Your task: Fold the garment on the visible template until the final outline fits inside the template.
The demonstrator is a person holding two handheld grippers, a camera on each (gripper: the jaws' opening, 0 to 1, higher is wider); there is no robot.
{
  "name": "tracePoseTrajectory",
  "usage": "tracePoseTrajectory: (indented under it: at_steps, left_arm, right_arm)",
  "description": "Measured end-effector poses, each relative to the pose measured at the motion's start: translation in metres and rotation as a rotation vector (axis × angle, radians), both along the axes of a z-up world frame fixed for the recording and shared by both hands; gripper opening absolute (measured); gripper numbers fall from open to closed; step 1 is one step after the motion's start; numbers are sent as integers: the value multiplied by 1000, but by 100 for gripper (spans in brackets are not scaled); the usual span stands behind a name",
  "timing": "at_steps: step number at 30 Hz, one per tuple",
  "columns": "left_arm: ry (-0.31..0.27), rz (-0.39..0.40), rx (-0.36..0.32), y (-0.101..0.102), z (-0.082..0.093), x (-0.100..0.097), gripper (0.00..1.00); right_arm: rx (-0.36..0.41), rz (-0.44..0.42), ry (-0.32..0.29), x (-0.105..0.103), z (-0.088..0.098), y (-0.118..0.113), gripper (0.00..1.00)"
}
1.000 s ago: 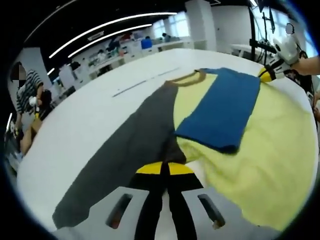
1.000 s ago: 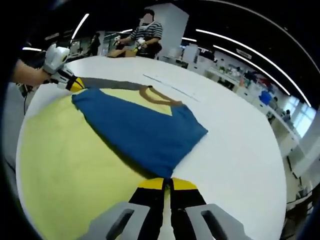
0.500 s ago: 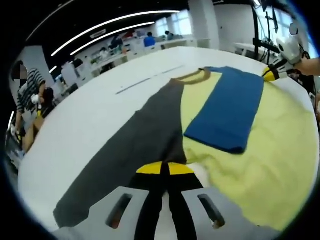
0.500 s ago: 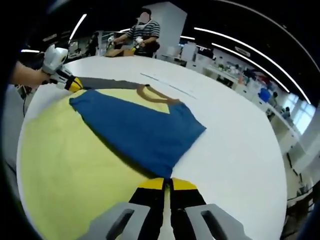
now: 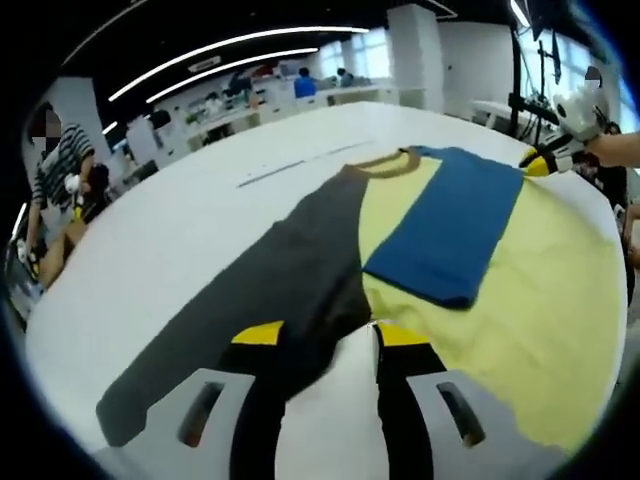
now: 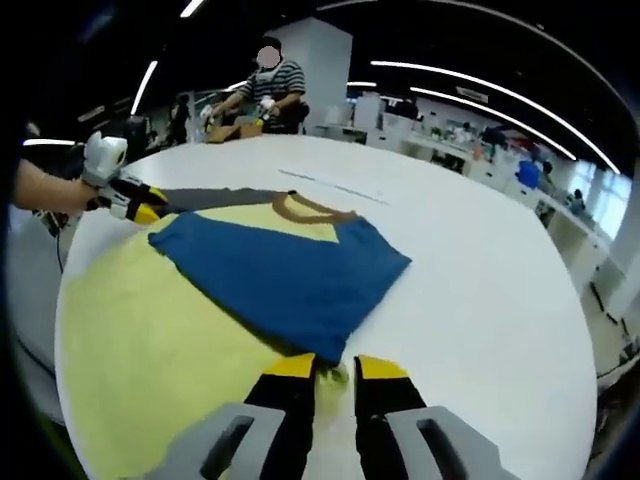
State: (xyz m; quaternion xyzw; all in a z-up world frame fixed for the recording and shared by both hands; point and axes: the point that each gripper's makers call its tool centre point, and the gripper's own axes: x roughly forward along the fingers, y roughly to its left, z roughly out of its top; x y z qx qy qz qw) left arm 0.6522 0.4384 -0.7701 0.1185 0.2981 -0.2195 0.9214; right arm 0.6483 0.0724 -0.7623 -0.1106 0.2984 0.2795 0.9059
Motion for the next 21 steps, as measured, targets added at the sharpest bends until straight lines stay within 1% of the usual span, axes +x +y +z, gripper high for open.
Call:
tracePoseTrajectory:
  at_steps: [3, 4, 5, 6, 9, 11, 13, 16, 20, 21]
  left_arm:
    - [-15, 12, -52, 0, 8, -1, 45]
    - [-18, 17, -58, 0, 11, -1, 49]
    - [-32, 22, -76, -1, 15, -2, 54]
    - [-42, 25, -92, -1, 19, -1, 58]
    - [-59, 29, -141, -4, 27, -3, 66]
    - [-66, 29, -156, -4, 32, -5, 72]
    - [-73, 27, -171, -6, 37, -7, 76]
    - [-89, 11, -200, -9, 46, -13, 83]
    - [-102, -1, -218, -8, 55, -22, 91]
    - [-106, 0, -225, -7, 58, -25, 92]
  right_arm:
    - [36, 9, -2, -3, 6, 4, 33]
    - [53, 15, -6, -4, 9, 7, 37]
    - [60, 17, -4, -5, 10, 8, 40]
    - [94, 13, 6, -7, 13, 11, 46]
    - [143, 18, 7, -12, 21, 17, 60]
    - [163, 21, 11, -15, 25, 19, 66]
    - [188, 31, 5, -20, 33, 23, 72]
    - [208, 39, 15, -26, 40, 25, 81]
    - [219, 68, 8, -37, 51, 28, 87]
    - [223, 70, 11, -40, 53, 28, 90]
